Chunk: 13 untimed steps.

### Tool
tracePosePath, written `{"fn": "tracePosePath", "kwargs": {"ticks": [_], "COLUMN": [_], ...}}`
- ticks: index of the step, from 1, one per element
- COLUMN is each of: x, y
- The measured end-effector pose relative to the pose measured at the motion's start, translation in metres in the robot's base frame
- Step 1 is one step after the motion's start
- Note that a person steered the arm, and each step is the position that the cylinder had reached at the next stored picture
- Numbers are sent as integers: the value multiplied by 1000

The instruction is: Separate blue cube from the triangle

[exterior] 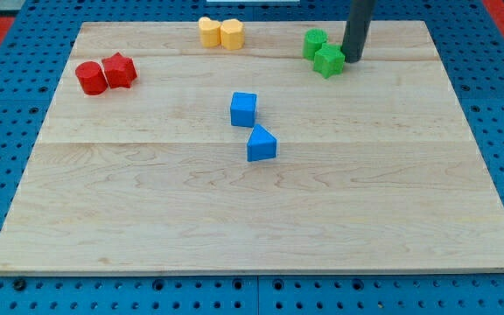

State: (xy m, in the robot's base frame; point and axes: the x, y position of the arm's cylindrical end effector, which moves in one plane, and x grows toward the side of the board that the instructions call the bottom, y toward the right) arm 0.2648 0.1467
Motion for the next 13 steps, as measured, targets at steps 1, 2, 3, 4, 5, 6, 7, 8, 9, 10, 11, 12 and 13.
{"fn": "tracePosePath", "kwargs": {"ticks": [1, 2, 3, 4, 5, 6, 7, 8, 9, 10, 11, 12, 13], "x": [56, 95, 60, 61, 115, 131, 141, 141, 219, 217, 178, 168, 154], "y": [17, -12, -101, -176, -177, -143, -143, -198, -202, -151, -149, -144, -155]}}
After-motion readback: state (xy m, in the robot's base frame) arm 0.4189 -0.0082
